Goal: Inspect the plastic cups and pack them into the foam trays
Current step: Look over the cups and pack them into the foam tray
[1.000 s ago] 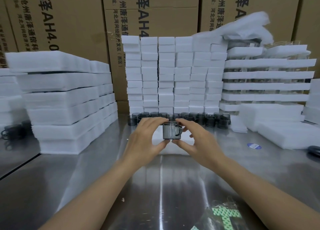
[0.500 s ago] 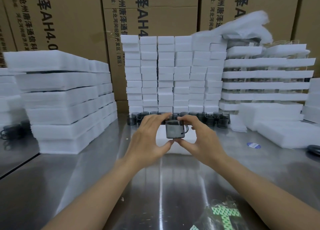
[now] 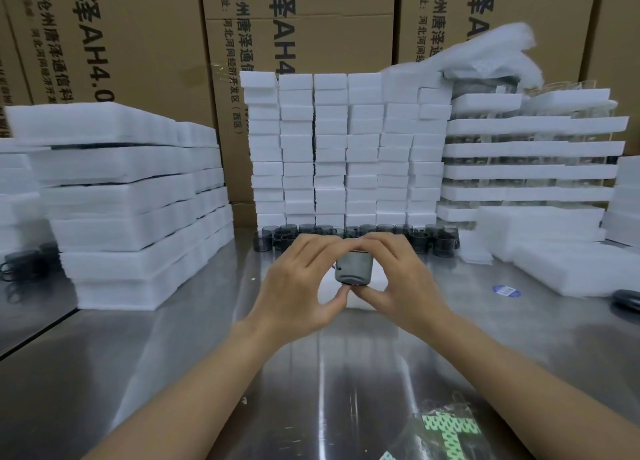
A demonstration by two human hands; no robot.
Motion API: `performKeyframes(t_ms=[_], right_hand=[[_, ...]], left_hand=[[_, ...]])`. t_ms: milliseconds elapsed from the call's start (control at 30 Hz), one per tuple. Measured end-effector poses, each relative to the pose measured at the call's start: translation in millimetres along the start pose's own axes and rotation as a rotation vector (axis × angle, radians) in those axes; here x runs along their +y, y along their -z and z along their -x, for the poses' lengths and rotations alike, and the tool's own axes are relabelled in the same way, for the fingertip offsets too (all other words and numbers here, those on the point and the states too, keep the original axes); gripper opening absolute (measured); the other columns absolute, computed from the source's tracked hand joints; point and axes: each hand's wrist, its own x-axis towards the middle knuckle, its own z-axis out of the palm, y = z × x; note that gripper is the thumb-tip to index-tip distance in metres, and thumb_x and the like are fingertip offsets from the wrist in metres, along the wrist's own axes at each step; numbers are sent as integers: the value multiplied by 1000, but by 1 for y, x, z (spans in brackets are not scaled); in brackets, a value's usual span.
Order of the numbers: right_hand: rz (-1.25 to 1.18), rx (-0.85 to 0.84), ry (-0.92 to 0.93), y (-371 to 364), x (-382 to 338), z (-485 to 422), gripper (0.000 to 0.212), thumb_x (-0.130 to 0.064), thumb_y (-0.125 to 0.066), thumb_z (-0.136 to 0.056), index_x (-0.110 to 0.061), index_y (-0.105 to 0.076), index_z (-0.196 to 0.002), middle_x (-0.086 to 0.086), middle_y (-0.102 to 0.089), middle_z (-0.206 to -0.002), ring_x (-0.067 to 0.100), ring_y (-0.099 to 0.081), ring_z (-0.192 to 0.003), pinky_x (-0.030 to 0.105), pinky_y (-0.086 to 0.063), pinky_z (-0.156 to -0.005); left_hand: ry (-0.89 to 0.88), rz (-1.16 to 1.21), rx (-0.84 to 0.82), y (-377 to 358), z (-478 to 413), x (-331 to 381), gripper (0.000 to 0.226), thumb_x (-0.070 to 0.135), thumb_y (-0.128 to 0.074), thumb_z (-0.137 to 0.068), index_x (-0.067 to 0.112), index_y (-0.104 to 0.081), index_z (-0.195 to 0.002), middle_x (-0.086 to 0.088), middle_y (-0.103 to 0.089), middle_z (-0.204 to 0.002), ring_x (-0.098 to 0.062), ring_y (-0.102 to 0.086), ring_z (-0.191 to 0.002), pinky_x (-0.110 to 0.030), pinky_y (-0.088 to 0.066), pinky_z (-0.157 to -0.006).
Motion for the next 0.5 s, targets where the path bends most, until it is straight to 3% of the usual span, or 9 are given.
performKeyframes(t_ms=[100,167,233,333,400,500], right_hand=[[-47,-19,-53,2,2,1,56,-37,-81,-86,-27,-60,-137,-13,-59,-135,9,-56,-127,27,-52,-99],[-55,-48,-102,2,2,2,59,-47,-81,-85,-35,-56,-138,-21,-59,-135,3,-56,-127,22,-50,-99],[-42,-87,-125,3,2,2,63,-56,-78,-84,-36,-56,-139,-23,-61,-136,2,-56,-127,19,-47,-99],[-40,-178,-110,1,3,2,60,-54,-81,-84,-35,-59,-136,-24,-58,-136,1,-55,-125,26,-51,-97],[-54,-231,-119,0,3,3,58,-54,-82,-82,-37,-60,-132,-26,-56,-132,0,-57,-119,29,-53,-92],[-65,-238,-133,-2,3,5,57,-51,-85,-82,-32,-64,-131,-22,-59,-126,3,-59,-112,36,-55,-89]], left_hand=[[123,57,-76,-2,3,0,76,28,-81,-87,28,-49,-157,16,-57,-145,-10,-50,-135,-23,-47,-105],[261,93,-171,-4,9,-7,83,32,-80,-88,41,-39,-160,22,-53,-142,0,-46,-137,-23,-48,-98],[321,78,-175,-4,12,-16,75,29,-80,-89,42,-46,-155,21,-56,-137,1,-49,-133,-28,-52,-97],[255,21,-75,-5,11,-21,41,21,-78,-92,29,-69,-131,20,-67,-122,-6,-55,-121,-35,-54,-93],[253,22,-39,-6,8,-19,35,22,-73,-92,31,-70,-126,24,-66,-118,-3,-53,-117,-25,-50,-92],[325,57,-156,-6,8,-16,52,25,-67,-88,36,-60,-138,32,-55,-128,8,-43,-127,-10,-38,-91]])
